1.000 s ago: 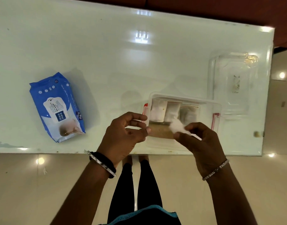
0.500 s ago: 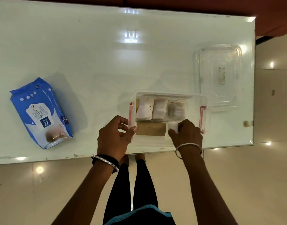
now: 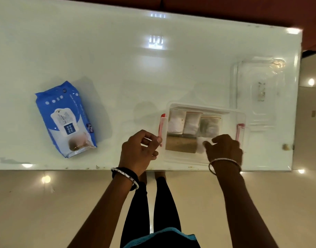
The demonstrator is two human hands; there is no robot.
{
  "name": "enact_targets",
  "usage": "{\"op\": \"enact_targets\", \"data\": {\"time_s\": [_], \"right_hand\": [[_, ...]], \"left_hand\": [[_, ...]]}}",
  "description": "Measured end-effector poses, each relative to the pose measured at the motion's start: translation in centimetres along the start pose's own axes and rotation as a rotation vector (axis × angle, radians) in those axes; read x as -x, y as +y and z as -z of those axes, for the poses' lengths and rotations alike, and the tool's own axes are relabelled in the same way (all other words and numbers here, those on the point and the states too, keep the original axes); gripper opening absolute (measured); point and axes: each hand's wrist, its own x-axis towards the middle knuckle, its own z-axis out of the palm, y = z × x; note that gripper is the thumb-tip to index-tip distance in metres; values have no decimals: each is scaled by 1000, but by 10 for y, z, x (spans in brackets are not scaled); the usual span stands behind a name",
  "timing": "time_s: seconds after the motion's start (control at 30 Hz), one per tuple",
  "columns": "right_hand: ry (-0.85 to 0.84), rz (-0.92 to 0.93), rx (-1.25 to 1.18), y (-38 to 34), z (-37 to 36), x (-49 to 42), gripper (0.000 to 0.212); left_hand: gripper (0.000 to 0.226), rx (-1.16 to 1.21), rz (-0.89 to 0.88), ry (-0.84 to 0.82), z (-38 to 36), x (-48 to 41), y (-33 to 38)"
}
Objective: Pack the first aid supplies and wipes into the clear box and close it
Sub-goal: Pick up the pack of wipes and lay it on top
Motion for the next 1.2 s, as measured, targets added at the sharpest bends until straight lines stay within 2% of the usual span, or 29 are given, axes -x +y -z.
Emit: {"op": "enact_targets", "data": {"time_s": [0.07,0.13,0.23,0.33,0.43,0.5,0.6,0.7,0.8,0.87,0.93,1.1,1.2], "right_hand": [[223,93,-7,-13,7,15,17],[379,241,-128,-32,14,31,13],[347,523,-287,-74,13,51,9],[270,768,-295,-118,0,67,9],[238,916,-261,-160,-18,82,9],[179,970,-238,-183,-27,88,10],[53,1066,-211,-218,-40,93,15],[-28,1166,-156,-257,-55,96,28],[-123,1228,-140,-294,-71,98,49],[-202,1232,-88,-318,-83,98,62],[-264,1214,-35,-336,-95,95,68],[-178,1155,-29,-352,-113,87,48],[-302,1001,-167,-348,-115,84,43]], "left_hand": [[24,48,11,65,13,0,-7],[15,93,28,163,29,-2,-16],[4,132,54,374,60,-3,-32],[7,38,5,660,89,-4,-49],[15,-54,26,923,115,-6,-68],[29,12,132,987,126,-9,-77],[47,293,370,973,138,-13,-90],[55,701,556,781,142,-19,-104],[32,1018,559,579,143,-19,-109],[18,1123,556,534,144,-18,-109],[15,1233,550,493,147,-18,-109],[26,1371,515,437,153,-22,-108],[36,1394,452,399,152,-24,-110]]}}
